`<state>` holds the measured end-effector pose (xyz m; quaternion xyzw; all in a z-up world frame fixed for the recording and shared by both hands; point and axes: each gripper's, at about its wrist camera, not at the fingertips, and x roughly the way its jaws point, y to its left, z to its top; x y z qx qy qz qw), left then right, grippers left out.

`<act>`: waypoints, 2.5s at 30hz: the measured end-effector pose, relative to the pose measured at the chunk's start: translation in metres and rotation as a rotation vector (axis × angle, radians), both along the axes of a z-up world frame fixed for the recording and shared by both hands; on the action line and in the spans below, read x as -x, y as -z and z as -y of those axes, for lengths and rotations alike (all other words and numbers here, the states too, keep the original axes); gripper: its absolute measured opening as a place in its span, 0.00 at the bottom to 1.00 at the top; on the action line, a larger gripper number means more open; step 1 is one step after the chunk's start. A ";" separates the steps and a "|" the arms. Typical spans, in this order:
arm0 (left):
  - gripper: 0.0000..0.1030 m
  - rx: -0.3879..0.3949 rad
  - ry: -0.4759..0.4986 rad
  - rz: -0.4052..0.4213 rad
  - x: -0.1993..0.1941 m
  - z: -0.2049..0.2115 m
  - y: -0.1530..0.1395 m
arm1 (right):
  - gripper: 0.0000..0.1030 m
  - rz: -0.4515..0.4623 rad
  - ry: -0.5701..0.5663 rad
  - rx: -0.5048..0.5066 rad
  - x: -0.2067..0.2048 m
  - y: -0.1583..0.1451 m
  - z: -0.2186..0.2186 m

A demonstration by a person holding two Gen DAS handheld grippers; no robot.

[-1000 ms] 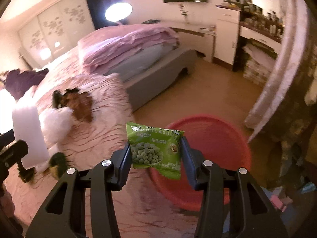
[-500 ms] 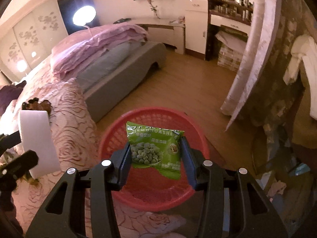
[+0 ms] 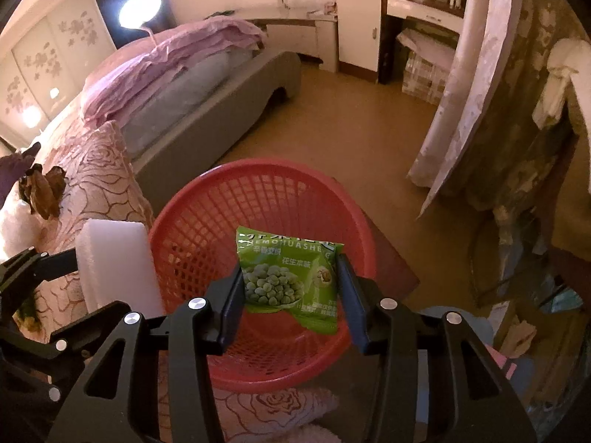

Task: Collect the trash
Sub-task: 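Release the snack bag into the red basket with the right tool while the left holds foam, then open the left tool over the red basket to drop the foam block, then move the left tool to the bed and grasp the black plastic bag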

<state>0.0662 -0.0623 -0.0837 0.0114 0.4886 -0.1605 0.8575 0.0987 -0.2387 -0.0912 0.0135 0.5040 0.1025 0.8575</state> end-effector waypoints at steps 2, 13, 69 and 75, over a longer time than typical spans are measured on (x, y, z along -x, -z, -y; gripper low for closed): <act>0.75 0.000 -0.001 -0.003 -0.001 0.000 0.001 | 0.47 -0.006 -0.002 -0.008 -0.001 0.002 0.000; 0.76 0.009 0.033 -0.023 -0.002 0.004 0.004 | 0.67 -0.003 0.046 -0.048 0.001 -0.002 0.013; 0.78 -0.042 -0.591 0.203 0.164 -0.209 -0.082 | 0.70 0.101 -0.331 -0.073 0.080 -0.052 -0.136; 0.78 -0.057 -0.674 0.176 0.197 -0.242 -0.073 | 0.70 0.097 -0.372 -0.077 0.083 -0.053 -0.153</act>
